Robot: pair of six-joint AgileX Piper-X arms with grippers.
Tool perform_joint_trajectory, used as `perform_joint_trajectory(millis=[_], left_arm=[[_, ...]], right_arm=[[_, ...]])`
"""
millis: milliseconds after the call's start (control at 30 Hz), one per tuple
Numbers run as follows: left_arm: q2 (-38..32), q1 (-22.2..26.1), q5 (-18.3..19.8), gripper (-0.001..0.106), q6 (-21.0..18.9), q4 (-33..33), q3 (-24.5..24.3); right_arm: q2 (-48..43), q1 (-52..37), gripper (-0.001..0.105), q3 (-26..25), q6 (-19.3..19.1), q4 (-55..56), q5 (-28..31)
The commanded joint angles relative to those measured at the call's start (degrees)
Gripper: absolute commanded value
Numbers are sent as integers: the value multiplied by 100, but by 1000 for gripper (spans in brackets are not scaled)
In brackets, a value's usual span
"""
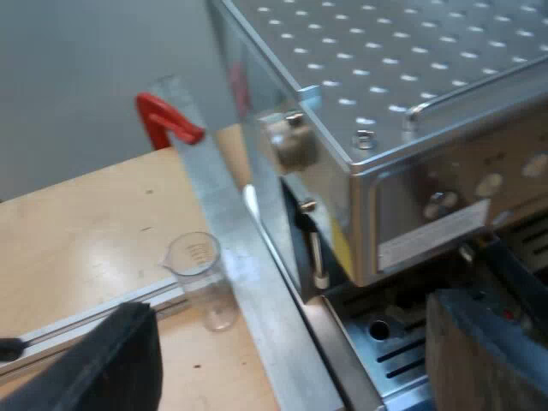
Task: Put the handle in the coffee machine
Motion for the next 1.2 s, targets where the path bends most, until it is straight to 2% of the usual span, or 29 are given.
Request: perform_joint_trajectory(millis=[33,100,333,500,733,800,967,1200], left_arm=[[-173,105,-25,66,-83,-20,-22],[-359,120,-25,66,-83,-20,-22],[-1003,120,-25,66,-83,-32,162],[-1639,120,-48,66,-83,-32,519],[-2480,120,-52,66,-58,-159,978],[-2922,120,-15,66,-58,-195,1190],[-3474,120,-14,66,-58,-195,1340],[-4177,120,107,66,-58,313,1370]], right_arm=[[-128,-201,74,-52,-173,112,-60],[-268,-345,74,-52,-360,128,-60],[-947,-364,74,-52,-639,128,255],[-1664,-364,74,-52,-848,128,630],[-2487,-364,74,-52,-1313,227,631],[-2758,-364,74,-52,-1488,299,631],[-3196,-364,74,-52,-1500,313,631],[-3758,-364,74,-52,-1500,712,585]])
